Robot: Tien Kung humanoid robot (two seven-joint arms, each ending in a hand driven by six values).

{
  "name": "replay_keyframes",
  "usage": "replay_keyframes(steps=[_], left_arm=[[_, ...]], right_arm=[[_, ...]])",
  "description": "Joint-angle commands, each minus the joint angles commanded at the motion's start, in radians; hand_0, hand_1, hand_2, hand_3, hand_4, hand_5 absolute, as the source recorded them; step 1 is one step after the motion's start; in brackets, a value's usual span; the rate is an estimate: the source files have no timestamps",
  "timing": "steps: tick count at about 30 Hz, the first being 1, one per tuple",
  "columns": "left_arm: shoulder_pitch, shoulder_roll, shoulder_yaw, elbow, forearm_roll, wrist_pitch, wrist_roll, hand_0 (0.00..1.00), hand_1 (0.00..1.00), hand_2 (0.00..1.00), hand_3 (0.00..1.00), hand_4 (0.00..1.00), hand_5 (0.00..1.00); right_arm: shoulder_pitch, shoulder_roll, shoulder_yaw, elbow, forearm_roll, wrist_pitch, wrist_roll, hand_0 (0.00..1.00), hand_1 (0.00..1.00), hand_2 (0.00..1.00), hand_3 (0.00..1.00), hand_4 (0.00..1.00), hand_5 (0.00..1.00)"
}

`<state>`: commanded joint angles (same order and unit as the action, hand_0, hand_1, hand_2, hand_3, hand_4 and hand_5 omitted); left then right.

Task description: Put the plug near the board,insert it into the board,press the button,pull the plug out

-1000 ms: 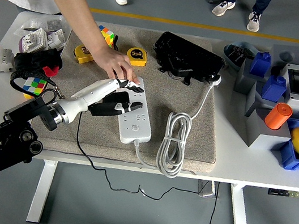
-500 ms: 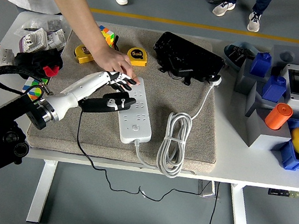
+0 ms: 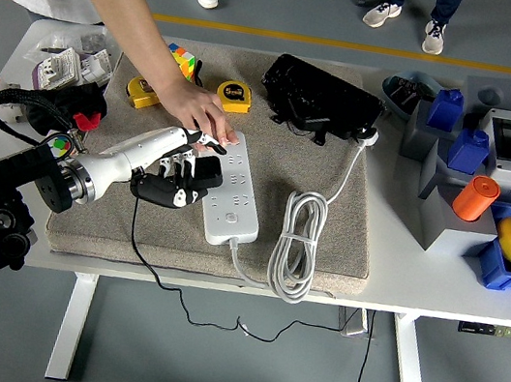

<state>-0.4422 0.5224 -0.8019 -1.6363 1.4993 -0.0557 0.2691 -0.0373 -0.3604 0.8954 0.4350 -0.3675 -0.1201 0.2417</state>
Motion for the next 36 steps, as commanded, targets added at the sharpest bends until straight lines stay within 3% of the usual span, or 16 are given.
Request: replay_keyframes(steps=[1, 4, 10, 17, 25, 36], left_arm=[[-0.005, 0.003, 0.001, -0.008, -0.006, -0.029, 0.025, 0.043, 0.135, 0.218, 0.925, 0.631, 0.002], [-0.024, 0.013, 0.013, -0.022, -0.016, -0.1, 0.07, 0.043, 0.135, 0.218, 0.925, 0.631, 0.002], [-0.056, 0.032, 0.054, -0.037, -0.04, -0.16, 0.084, 0.039, 0.124, 0.212, 0.931, 0.61, 0.002], [-0.096, 0.016, 0.123, 0.007, -0.025, -0.147, 0.079, 0.035, 0.126, 0.209, 0.903, 0.604, 0.002], [-0.145, -0.033, 0.188, 0.101, -0.019, -0.13, 0.072, 0.037, 0.131, 0.208, 0.898, 0.612, 0.002], [-0.171, -0.063, 0.239, 0.182, -0.017, -0.133, 0.074, 0.037, 0.132, 0.209, 0.891, 0.614, 0.002]], right_arm=[[0.001, 0.0, -0.001, 0.0, 0.0, 0.0, 0.0, 0.7, 0.703, 0.686, 0.58, 0.998, 0.552], [0.003, 0.0, 0.002, 0.0, 0.001, 0.0, 0.0, 0.7, 0.703, 0.686, 0.58, 0.998, 0.552], [0.003, -0.002, 0.004, 0.0, 0.001, 0.0, 0.001, 0.7, 0.703, 0.686, 0.58, 0.998, 0.552], [0.002, -0.002, 0.002, 0.0, 0.002, 0.0, 0.0, 0.7, 0.703, 0.686, 0.58, 0.998, 0.552], [0.005, -0.003, -0.002, -0.001, 0.004, 0.001, 0.0, 0.701, 0.703, 0.686, 0.58, 0.998, 0.552], [0.007, -0.009, -0.01, -0.001, 0.006, 0.001, 0.001, 0.701, 0.702, 0.686, 0.58, 0.998, 0.552]])
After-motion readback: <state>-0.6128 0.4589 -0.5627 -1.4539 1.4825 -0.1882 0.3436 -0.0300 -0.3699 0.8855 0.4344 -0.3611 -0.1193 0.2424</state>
